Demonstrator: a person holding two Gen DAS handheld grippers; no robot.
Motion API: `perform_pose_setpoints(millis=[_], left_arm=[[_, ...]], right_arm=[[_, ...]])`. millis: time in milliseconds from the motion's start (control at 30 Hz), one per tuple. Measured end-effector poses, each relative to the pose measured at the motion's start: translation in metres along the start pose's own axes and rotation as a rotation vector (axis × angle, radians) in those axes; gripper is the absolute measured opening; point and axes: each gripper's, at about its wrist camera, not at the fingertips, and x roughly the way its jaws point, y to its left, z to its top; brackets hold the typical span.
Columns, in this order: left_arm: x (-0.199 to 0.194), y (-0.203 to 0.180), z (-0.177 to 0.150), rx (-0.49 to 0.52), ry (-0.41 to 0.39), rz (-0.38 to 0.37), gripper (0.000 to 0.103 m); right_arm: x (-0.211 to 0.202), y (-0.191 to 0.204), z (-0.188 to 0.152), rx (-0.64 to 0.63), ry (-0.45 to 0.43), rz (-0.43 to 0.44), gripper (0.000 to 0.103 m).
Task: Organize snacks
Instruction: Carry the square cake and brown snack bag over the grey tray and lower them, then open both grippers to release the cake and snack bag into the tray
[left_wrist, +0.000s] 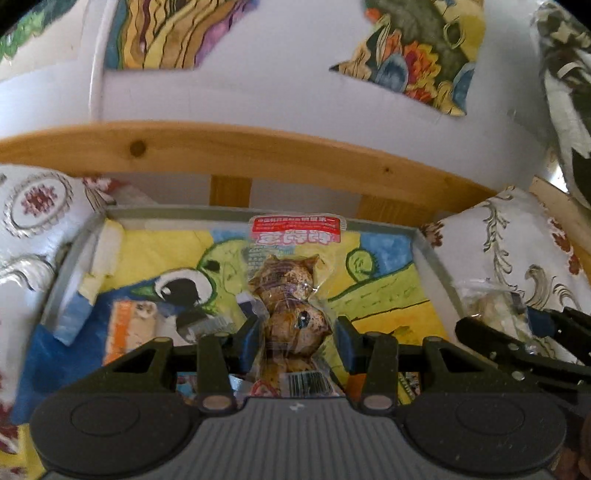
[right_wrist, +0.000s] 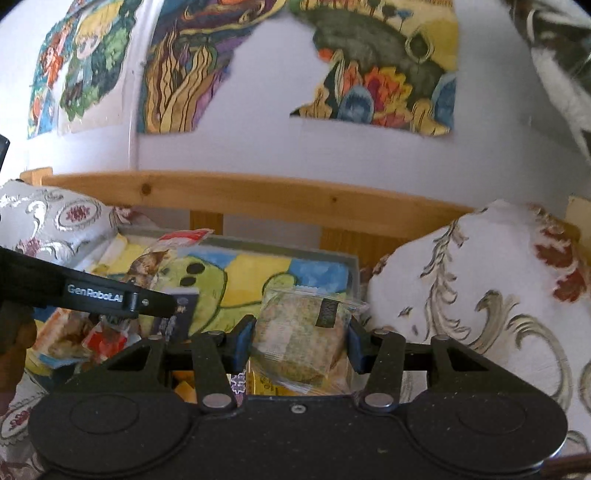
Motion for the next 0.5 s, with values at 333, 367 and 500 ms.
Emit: perform_pose_setpoints(millis=[333,367,500], left_arm=[[0.015,-0.004,-0.003,0.019,0.010,-0.005,0.048],[0.016,-0.004,-0.002,0.019,0.015,-0.003,0.049],[0.020,-0.003,-0.003,0.016,0.037,0.003,0.051]], right_arm=[[0.018,0.007,-0.012,-0.029,0.044,0.014,0.052],[0.019,0.008,-0.012,-0.029,0.048,0.015,0.053],[0.021,0.009,-0.013,-0.026,0.054,0.011,0.055]])
